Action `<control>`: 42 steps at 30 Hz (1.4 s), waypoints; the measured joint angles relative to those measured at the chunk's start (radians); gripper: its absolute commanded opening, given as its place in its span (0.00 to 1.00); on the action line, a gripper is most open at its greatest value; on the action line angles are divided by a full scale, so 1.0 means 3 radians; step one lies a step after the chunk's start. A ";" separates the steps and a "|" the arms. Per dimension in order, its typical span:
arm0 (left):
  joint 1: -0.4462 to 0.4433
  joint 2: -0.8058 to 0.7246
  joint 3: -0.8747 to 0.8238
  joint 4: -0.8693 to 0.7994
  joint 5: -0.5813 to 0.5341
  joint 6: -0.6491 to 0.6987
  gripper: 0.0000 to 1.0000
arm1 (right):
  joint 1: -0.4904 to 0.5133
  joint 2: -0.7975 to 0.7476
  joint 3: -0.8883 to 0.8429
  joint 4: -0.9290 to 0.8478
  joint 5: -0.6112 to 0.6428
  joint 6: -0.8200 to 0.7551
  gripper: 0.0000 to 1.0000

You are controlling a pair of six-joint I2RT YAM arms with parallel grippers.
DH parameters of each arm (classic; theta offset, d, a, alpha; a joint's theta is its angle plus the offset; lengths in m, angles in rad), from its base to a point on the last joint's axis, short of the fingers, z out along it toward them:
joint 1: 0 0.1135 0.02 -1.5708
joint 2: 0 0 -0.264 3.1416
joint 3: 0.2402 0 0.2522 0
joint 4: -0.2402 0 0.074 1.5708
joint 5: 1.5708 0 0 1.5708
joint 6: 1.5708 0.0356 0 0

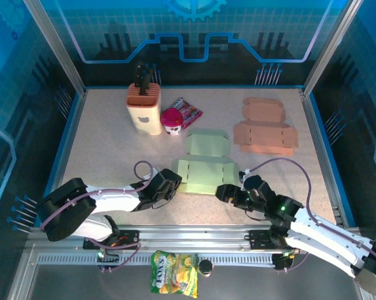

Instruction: Fold the paper box

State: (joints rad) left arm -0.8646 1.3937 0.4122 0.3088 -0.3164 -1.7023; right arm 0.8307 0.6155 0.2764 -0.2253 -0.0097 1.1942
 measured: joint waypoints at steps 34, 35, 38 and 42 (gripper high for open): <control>-0.0228 -0.0381 0.0174 0.0014 -0.0025 0.0033 0.00 | 0.0913 0.1214 -0.0618 0.2445 0.1542 0.1957 0.68; -0.0239 -0.0375 0.0184 0.0015 -0.0025 0.0033 0.00 | 0.0894 0.1240 -0.0618 0.2500 0.1556 0.1966 0.66; -0.0271 -0.0362 0.0191 0.0023 -0.0025 0.0033 0.00 | 0.0779 0.1265 -0.0618 0.2639 0.1569 0.1982 0.57; -0.0300 -0.0354 0.0191 0.0027 -0.0028 0.0032 0.00 | 0.0598 0.1253 -0.0617 0.2688 0.1551 0.1956 0.43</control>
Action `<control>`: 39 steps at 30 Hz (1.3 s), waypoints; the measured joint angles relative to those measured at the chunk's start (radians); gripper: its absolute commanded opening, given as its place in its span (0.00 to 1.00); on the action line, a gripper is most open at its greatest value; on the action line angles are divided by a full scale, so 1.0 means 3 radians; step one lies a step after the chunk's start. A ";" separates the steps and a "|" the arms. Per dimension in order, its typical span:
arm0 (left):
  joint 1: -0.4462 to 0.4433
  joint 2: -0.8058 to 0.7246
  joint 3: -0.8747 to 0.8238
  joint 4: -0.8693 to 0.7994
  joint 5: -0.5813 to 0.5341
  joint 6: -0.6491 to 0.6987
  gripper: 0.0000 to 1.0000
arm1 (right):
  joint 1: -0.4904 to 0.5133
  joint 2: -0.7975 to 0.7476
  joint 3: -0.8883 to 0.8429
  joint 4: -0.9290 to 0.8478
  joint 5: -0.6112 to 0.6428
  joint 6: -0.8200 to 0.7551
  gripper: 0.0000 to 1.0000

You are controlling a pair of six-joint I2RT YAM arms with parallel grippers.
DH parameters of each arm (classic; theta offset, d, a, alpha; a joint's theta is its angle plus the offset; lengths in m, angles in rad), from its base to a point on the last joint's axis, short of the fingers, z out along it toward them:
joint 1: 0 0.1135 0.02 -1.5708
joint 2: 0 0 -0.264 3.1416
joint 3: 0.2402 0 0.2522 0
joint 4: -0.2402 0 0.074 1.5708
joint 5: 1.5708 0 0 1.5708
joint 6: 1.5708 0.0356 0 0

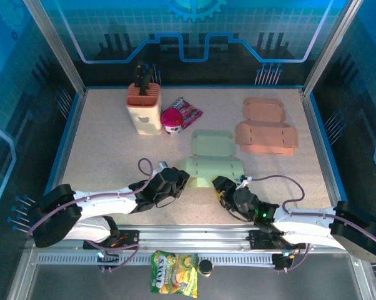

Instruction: Fold the paper box

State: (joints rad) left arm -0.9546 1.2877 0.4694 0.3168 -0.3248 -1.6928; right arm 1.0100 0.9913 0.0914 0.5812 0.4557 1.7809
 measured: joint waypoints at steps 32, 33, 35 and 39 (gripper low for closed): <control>-0.0409 -0.1258 0.0825 -0.2097 -0.0837 0.1409 0.76 | -0.1022 -0.0900 0.1958 -0.2491 -0.1050 -0.1264 0.00; -0.0409 -0.1334 0.0851 -0.2246 -0.0882 0.1480 0.77 | -0.1027 -0.0908 0.2106 -0.2650 -0.1105 -0.1344 0.00; -0.0409 -0.1453 0.0921 -0.2494 -0.0950 0.1600 0.77 | -0.1030 -0.0913 0.2378 -0.2927 -0.1207 -0.1455 0.00; -0.0409 -0.1668 0.1058 -0.2820 -0.1020 0.1765 0.77 | -0.1027 -0.0908 0.2936 -0.3395 -0.1364 -0.1526 0.00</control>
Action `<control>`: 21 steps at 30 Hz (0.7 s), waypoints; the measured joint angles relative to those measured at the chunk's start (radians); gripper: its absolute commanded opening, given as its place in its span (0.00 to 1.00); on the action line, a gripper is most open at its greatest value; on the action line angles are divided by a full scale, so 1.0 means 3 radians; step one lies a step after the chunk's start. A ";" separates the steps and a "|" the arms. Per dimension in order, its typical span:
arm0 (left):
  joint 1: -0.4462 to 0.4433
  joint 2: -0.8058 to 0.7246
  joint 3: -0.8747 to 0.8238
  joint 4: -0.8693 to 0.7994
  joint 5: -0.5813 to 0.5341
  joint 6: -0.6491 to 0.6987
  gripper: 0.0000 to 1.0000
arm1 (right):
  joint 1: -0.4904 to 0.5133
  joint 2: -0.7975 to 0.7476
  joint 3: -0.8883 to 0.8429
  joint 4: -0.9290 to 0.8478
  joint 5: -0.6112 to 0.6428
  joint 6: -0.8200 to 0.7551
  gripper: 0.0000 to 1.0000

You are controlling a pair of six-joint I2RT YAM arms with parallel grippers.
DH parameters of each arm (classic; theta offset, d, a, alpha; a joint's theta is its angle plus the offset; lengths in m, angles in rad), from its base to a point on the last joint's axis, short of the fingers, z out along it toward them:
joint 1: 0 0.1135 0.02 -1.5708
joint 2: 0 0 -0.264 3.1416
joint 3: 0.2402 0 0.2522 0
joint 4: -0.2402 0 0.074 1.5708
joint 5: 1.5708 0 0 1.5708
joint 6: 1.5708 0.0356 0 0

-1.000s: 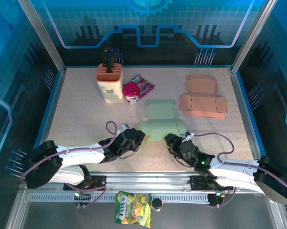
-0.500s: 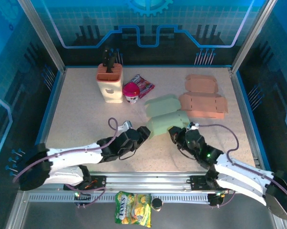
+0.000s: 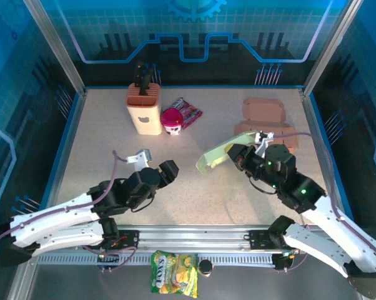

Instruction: Fold the paper box

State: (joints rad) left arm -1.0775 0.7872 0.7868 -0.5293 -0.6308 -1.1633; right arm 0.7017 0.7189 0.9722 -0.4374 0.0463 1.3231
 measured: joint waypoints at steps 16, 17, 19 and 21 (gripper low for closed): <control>0.0029 0.0027 0.0099 -0.0500 0.0017 0.0159 0.78 | -0.0210 0.1280 -0.0332 0.0643 -0.0546 0.0214 0.00; 0.0047 0.0000 0.0099 -0.0524 0.0023 0.0161 0.77 | -0.0215 0.1305 -0.0332 0.0687 -0.0547 0.0214 0.00; 0.0093 -0.0067 0.0099 -0.0565 0.0037 0.0163 0.77 | -0.0237 0.1373 -0.0331 0.0793 -0.0558 0.0211 0.00; 0.0144 -0.0109 0.0098 -0.0587 0.0067 0.0175 0.77 | -0.0268 0.1490 -0.0327 0.0894 -0.0586 0.0211 0.00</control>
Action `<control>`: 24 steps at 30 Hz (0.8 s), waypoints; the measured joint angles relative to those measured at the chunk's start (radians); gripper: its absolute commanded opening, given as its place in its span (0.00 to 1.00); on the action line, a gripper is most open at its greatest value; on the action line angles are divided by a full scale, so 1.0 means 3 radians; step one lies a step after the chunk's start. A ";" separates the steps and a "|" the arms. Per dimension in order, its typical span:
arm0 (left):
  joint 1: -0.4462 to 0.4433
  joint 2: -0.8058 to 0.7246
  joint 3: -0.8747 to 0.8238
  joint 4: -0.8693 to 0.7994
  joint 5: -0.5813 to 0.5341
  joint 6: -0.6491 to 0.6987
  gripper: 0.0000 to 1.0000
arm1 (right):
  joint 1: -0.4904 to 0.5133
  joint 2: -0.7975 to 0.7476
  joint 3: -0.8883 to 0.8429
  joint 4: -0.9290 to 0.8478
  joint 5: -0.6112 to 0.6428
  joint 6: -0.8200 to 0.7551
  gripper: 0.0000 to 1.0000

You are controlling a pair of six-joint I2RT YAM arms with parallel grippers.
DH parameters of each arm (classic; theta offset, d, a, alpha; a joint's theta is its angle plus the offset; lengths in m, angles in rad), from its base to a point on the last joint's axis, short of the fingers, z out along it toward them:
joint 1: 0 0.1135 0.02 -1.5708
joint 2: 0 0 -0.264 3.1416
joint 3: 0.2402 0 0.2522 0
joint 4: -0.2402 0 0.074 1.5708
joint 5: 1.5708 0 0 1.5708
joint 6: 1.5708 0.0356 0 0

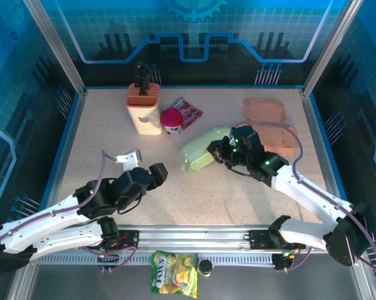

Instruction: Fold the paper box

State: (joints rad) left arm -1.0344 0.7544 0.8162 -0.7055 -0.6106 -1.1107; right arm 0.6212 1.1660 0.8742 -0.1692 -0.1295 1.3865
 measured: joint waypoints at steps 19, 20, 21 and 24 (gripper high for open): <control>0.0237 -0.0005 -0.0197 -0.0015 0.0292 0.0072 0.77 | -0.0061 0.0131 0.0106 -0.0193 0.0005 -0.0092 0.00; 0.0242 -0.0003 -0.0206 -0.0014 0.0309 0.0072 0.77 | -0.0060 0.0019 0.0118 -0.0323 0.0033 -0.0117 0.00; 0.0248 0.0006 -0.0214 -0.0013 0.0322 0.0072 0.77 | -0.0058 -0.0100 0.0141 -0.0469 0.0058 -0.0153 0.00; 0.0257 0.0065 -0.0223 0.0003 0.0374 0.0072 0.77 | -0.0058 -0.0338 0.0271 -0.0905 0.0084 -0.0244 0.00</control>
State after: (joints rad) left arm -0.9573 0.7738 0.7494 -0.7048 -0.4984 -1.0889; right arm 0.6037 1.0645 0.9554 -0.4408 -0.1043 1.3132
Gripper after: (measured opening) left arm 0.768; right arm 0.041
